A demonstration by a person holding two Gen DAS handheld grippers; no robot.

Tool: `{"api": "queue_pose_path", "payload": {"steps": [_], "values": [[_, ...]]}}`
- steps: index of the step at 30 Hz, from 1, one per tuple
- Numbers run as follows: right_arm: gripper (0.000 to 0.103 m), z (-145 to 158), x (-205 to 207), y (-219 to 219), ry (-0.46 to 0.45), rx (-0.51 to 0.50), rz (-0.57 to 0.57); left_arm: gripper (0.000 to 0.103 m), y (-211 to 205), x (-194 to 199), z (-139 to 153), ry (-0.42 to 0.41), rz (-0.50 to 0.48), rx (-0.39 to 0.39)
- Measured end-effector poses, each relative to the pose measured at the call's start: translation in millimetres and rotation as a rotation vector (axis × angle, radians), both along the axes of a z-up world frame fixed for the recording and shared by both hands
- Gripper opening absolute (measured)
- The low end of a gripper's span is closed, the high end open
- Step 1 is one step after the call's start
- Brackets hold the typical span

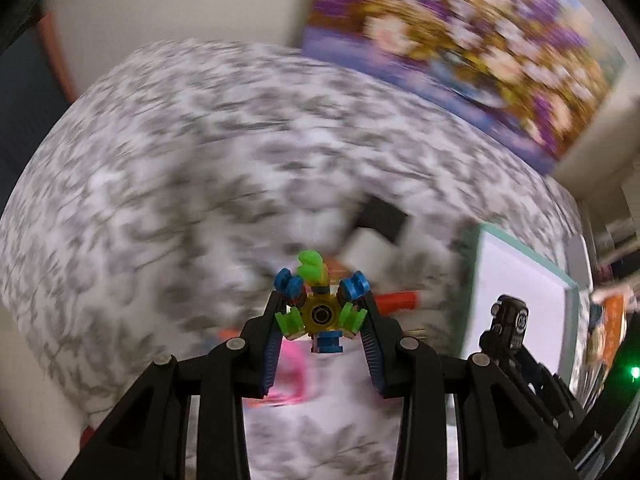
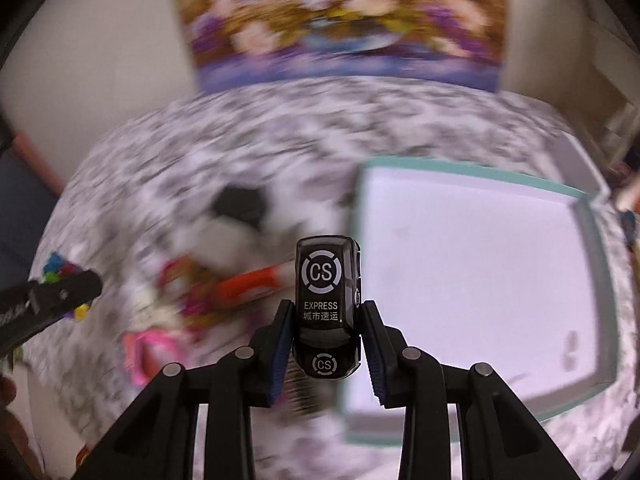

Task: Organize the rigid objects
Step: 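Place the block toy in the tray with the left tool while the right tool places the car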

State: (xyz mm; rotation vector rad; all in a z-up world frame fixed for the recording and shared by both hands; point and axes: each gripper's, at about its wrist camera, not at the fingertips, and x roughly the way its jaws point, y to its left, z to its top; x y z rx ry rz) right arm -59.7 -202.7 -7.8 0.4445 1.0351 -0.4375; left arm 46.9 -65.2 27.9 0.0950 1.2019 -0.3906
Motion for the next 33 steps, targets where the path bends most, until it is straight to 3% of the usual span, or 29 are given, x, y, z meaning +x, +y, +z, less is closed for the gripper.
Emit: {"api": "queue_pose_path", "payload": {"steps": [4,7,16,24,26,28,30,33], "values": [[0.036,-7.1,-15.8,-49.5,0.061,-0.061,-0.138,0.038,-51.5,-13.1,-7.7,0.002,-0.112,-0.002],[0.036,-16.0,-28.2,-81.3,0.070,-0.040,-0.208,0.038,-86.5,-23.6,-11.9,-0.021,-0.190,0.010],[0.036,-37.3,-55.7,-141.6,0.128,-0.086,-0.325,0.038,-165.2,-44.9,-36.1,-0.037,-0.351,0.003],[0.036,-56.6,-71.6,-166.4,0.158,-0.068,-0.363,0.039,-182.4,-55.9,-52.1,-0.033,-0.387,0.041],[0.036,-56.2,-71.4,-166.7,0.166,-0.075,-0.361,0.048,-179.6,-52.6,-48.3,-0.032,-0.378,0.035],[0.036,-54.8,-71.3,-165.4,0.161,-0.082,-0.353,0.068,-176.4,-50.7,-45.2,-0.032,-0.367,0.025],[0.040,-52.0,-71.1,-161.3,0.162,-0.086,-0.341,0.068,-168.7,-49.1,-38.6,-0.029,-0.351,0.005],[0.054,-46.4,-69.7,-154.2,0.161,-0.109,-0.319,0.071,-156.3,-45.2,-31.7,-0.027,-0.326,-0.010]]}}
